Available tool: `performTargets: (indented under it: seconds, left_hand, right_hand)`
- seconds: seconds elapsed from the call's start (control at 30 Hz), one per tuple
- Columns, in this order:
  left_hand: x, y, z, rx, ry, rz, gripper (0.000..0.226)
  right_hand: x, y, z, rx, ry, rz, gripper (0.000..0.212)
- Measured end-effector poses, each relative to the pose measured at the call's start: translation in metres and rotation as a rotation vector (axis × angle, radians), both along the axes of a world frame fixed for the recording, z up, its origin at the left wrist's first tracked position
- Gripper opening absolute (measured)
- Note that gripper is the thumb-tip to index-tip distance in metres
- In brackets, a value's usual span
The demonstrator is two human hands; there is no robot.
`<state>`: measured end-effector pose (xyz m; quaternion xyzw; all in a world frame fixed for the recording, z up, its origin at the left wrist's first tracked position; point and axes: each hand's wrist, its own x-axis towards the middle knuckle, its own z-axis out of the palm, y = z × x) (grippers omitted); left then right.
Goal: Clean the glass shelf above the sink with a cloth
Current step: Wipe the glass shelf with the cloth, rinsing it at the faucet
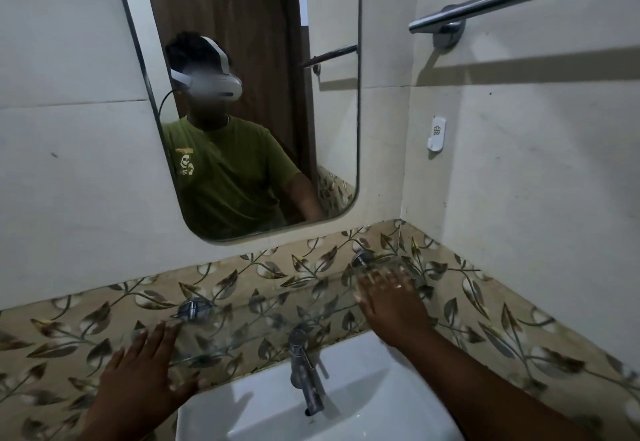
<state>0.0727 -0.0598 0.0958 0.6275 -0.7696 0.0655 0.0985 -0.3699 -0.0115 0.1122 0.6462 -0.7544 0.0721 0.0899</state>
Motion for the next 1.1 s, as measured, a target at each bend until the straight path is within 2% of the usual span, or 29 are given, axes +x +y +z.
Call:
performTargets:
  seconds: [0.1,0.27,0.4,0.53,0.63,0.77,0.83,1.1]
  left_hand:
    - [0.000,0.001,-0.001,-0.003,0.008,0.004,0.126]
    - [0.000,0.002,-0.002,-0.016,0.018,0.004,0.123]
    - [0.000,0.001,-0.002,-0.011,0.027,0.001,0.123]
    - [0.002,0.001,-0.006,-0.053,0.041,-0.015,0.121]
    - [0.002,0.003,-0.006,-0.053,0.040,-0.024,0.118]
    - [0.005,0.001,-0.008,-0.032,-0.007,-0.016,0.114]
    - [0.005,0.000,-0.008,-0.024,-0.036,-0.010,0.112]
    - [0.003,0.002,-0.008,-0.032,-0.064,-0.001,0.110]
  right_hand:
    - [-0.001,-0.007,0.012,0.046,-0.013,-0.144,0.108]
    - [0.006,-0.033,0.019,0.131,-0.041,-0.107,0.114]
    - [0.000,-0.013,0.009,0.118,0.078,-0.025,0.123]
    - [-0.010,-0.015,0.021,0.151,0.110,-0.115,0.136]
    - [-0.013,-0.043,0.029,0.177,0.022,-0.195,0.146]
    - [-0.006,-0.054,0.024,0.126,-0.064,-0.234,0.142]
    - [-0.001,-0.046,0.018,0.068,-0.036,-0.189,0.136]
    - [0.047,-0.020,0.008,0.051,-0.006,0.014,0.112]
